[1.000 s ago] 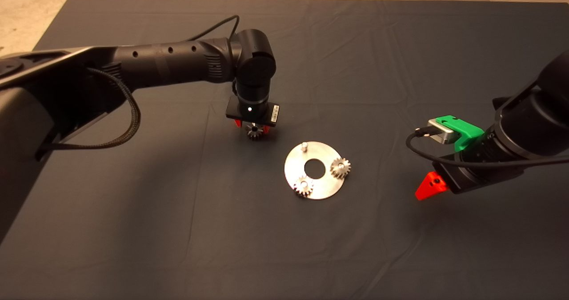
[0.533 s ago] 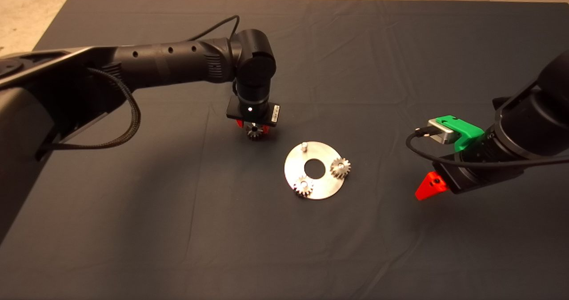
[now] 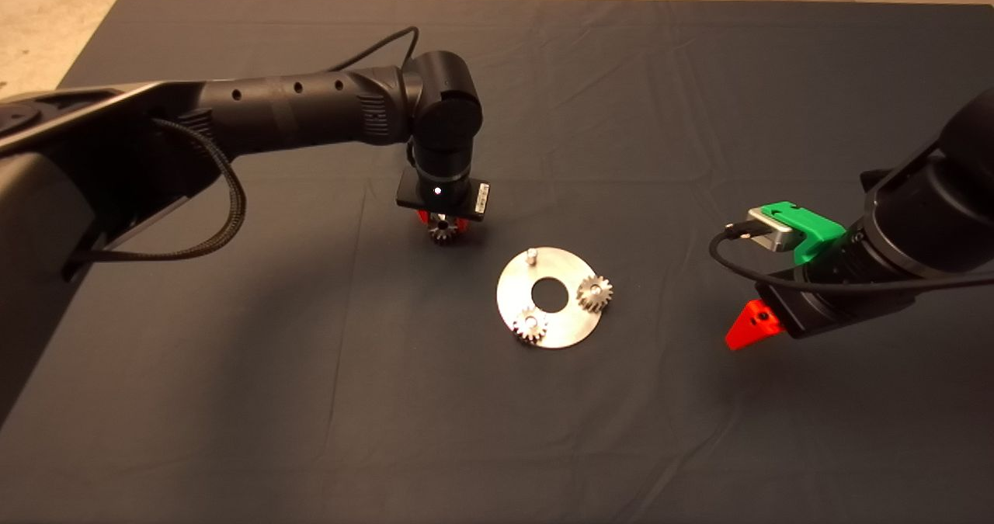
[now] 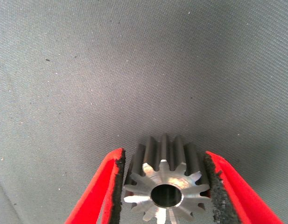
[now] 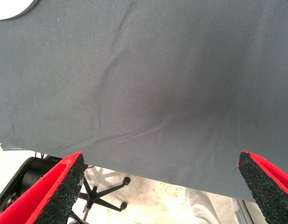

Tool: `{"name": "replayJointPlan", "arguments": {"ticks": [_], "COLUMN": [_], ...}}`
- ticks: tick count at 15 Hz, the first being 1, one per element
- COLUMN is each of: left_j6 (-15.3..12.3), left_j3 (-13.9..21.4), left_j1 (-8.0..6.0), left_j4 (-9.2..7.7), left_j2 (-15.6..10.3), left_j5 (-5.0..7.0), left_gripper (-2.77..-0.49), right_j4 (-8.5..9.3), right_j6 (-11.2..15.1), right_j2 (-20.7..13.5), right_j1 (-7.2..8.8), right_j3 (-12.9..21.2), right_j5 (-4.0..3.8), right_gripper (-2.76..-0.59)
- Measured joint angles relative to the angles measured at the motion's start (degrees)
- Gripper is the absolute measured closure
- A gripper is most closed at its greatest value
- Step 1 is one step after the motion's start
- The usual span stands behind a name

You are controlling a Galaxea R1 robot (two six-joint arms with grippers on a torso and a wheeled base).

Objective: Install three planetary gears onto the carrier pins

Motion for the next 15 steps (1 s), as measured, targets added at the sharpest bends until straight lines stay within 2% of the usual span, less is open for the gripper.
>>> {"name": "replayJointPlan", "arguments": {"ticks": [15], "left_j6": [-0.28], "left_j3": [0.00], "left_j1": [0.00], "left_j4": [0.00], "left_j2": [-0.02], "left_j5": [-0.03], "left_gripper": [-0.99], "right_j4": [-0.01], "right_j6": [0.00], "right_j2": [0.00], "right_j1": [0.00], "right_j3": [0.00], "right_j5": [0.00], "right_gripper": [-2.46]}}
